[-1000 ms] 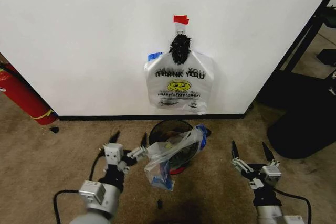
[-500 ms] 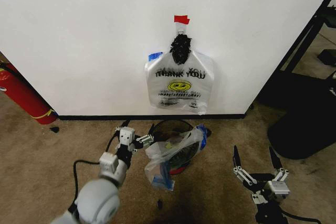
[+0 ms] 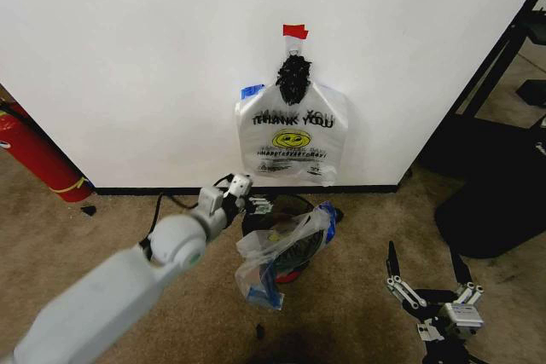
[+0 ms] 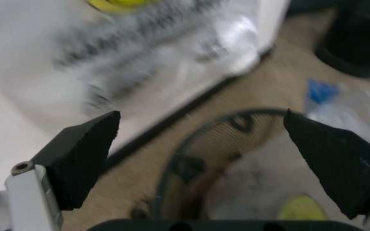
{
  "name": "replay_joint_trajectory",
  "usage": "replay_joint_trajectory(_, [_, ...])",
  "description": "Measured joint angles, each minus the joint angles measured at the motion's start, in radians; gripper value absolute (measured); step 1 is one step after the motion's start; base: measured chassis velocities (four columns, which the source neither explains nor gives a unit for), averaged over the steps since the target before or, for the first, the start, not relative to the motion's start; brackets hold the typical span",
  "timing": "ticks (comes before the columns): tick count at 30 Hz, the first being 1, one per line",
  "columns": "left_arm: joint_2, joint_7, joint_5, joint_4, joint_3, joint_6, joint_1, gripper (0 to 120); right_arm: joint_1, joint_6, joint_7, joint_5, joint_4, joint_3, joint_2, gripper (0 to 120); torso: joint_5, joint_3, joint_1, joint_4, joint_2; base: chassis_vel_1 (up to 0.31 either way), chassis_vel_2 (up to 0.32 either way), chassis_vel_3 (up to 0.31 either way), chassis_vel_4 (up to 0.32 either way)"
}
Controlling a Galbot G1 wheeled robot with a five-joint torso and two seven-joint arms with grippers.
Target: Pick up the garbage bag from the wall and place it over the trash bin.
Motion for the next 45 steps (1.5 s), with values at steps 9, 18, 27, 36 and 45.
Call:
replay_joint_trajectory(9, [-0.046,0.143,-0.015,0.187,0.069,0.042,-0.12,100,-0.002,-0.01,0.0,0.0,0.007,0.009,0.006,100,-0.0003,0.0,0.0,0.0002,0.0,0.0,0.0,0.0,0.0])
replay_joint_trajectory(18, [-0.076,0.32,0.077,0.306,0.104,0.059,-0.183,98,0.01,-0.05,0.0,0.031,0.043,-0.001,0.004,100,-0.0001,0.0,0.0,0.0004,0.0,0.0,0.0,0.0,0.0])
replay_joint_trajectory(27, [-0.111,0.366,0.117,0.432,0.116,0.019,-0.213,77,0.025,-0.075,0.004,0.042,0.048,0.009,-0.012,100,-0.0001,0.0,0.0,0.0001,0.0,0.0,0.0,0.0,0.0])
replay_joint_trajectory(36, [-0.108,0.382,0.117,0.44,0.131,0.029,-0.217,48,0.08,-0.142,0.019,0.058,0.062,0.021,-0.02,100,-0.0002,0.0,0.0,0.0003,0.0,0.0,0.0,0.0,0.0])
replay_joint_trajectory(45, [-0.108,0.387,0.074,0.439,0.14,0.08,-0.225,14,0.09,-0.158,0.019,0.055,0.067,0.017,-0.02,100,-0.0002,0.0,0.0,0.0002,0.0,0.0,0.0,0.0,0.0])
